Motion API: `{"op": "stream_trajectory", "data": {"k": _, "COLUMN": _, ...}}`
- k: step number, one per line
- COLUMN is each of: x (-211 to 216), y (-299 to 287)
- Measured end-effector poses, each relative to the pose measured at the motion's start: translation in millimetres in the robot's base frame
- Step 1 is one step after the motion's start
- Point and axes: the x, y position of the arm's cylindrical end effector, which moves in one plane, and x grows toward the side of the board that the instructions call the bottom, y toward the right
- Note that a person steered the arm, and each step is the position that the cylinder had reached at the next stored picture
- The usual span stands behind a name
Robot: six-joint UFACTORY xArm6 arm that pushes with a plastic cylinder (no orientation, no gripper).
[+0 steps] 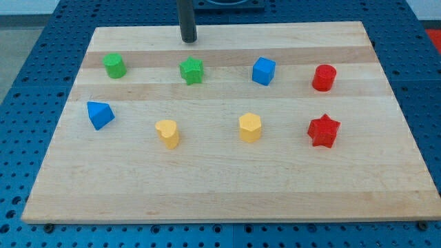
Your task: Push the blue cube above the hexagon
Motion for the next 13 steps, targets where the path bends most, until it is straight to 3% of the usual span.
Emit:
{"op": "stream_trajectory", "data": {"k": 4, "x": -1, "y": 0}}
{"op": "stream_trajectory", "data": {"k": 7, "x": 1, "y": 119}}
{"op": "stream_trajectory", "data": {"k": 10, "x": 3, "y": 123}}
{"op": "stream_trajectory", "data": {"k": 13, "x": 108, "y": 148}}
